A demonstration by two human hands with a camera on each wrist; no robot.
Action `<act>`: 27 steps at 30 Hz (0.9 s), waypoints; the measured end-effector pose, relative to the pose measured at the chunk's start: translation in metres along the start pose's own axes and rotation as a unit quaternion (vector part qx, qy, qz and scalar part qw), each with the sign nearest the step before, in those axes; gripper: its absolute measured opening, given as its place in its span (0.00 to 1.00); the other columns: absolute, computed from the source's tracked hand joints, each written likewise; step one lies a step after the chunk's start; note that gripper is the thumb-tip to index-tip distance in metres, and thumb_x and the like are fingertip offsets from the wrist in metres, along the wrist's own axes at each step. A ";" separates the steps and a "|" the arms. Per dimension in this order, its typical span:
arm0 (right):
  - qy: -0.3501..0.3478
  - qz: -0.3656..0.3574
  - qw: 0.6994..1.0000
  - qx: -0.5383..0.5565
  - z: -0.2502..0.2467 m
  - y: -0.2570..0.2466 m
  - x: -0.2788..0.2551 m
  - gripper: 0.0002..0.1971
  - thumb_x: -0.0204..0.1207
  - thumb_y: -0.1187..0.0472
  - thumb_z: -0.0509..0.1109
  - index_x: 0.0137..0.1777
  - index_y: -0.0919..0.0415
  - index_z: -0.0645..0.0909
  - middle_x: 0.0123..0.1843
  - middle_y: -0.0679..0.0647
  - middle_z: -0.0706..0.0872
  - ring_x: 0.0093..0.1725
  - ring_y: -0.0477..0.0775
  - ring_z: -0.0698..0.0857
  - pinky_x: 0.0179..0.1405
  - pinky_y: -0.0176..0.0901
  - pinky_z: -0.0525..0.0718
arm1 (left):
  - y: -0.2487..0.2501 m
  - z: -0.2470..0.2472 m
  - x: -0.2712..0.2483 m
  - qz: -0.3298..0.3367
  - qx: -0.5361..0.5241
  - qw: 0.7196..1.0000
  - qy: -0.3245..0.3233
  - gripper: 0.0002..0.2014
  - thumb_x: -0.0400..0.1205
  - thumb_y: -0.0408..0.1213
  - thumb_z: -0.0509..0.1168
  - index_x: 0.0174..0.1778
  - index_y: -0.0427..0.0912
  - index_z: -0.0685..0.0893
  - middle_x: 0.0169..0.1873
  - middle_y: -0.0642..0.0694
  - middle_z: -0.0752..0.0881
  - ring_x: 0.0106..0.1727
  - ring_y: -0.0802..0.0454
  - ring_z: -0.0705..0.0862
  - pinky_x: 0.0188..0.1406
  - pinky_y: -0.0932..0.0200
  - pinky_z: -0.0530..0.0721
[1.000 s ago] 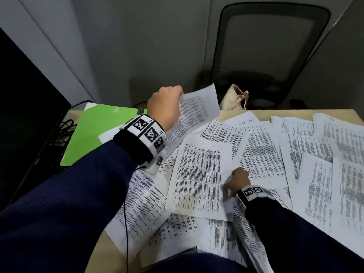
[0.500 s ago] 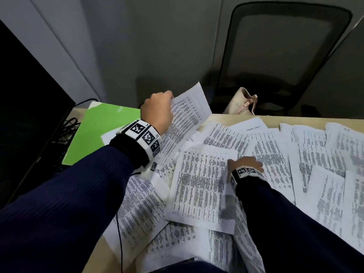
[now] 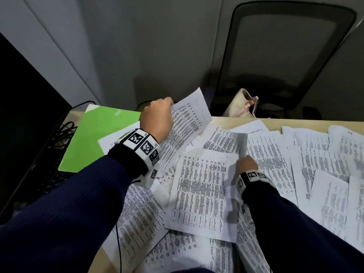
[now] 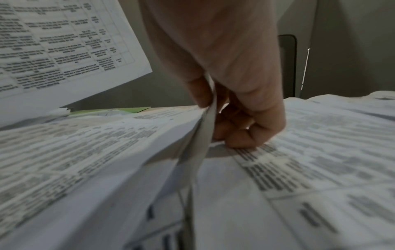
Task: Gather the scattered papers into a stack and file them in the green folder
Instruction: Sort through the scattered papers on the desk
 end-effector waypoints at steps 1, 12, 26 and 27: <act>0.007 -0.016 1.000 -0.004 -0.004 0.000 0.001 0.16 0.84 0.63 0.56 0.61 0.72 0.79 0.61 0.67 0.85 0.52 0.64 0.84 0.56 0.51 0.83 | 0.003 0.000 0.000 0.011 0.000 1.000 0.004 0.11 0.82 0.32 0.56 0.54 0.43 0.82 0.52 0.41 0.87 0.53 0.33 0.84 0.48 0.45 0.80; 0.350 -0.206 0.885 0.229 -0.117 -0.029 -0.052 0.17 0.79 0.57 0.51 0.53 0.59 0.82 0.45 0.58 0.86 0.43 0.58 0.81 0.44 0.47 0.77 | 0.036 -0.014 -0.011 0.066 0.030 0.997 0.031 0.08 0.82 0.31 0.57 0.52 0.41 0.80 0.50 0.41 0.86 0.51 0.33 0.85 0.36 0.50 0.73; 0.176 -0.130 0.897 0.384 -0.135 -0.037 -0.048 0.10 0.74 0.75 0.57 0.45 0.69 0.81 0.36 0.61 0.79 0.40 0.54 0.76 0.18 0.26 0.68 | 0.018 -0.039 -0.002 -0.062 -0.160 0.985 -0.015 0.14 0.77 0.25 0.58 0.50 0.41 0.87 0.49 0.36 0.88 0.52 0.34 0.84 0.48 0.54 0.79; 0.150 -0.115 0.901 0.391 -0.126 -0.035 -0.048 0.10 0.76 0.74 0.57 0.47 0.70 0.80 0.36 0.62 0.78 0.37 0.54 0.76 0.18 0.29 0.69 | 0.018 -0.040 -0.002 -0.064 -0.189 0.980 -0.019 0.14 0.76 0.25 0.57 0.47 0.41 0.87 0.46 0.37 0.88 0.48 0.36 0.83 0.46 0.55 0.79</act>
Point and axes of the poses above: each hand's wrist, its own x-axis towards the middle knuckle, its own z-axis out of the palm, y = z × x, the point moved 6 cm from there along x, towards the middle knuckle
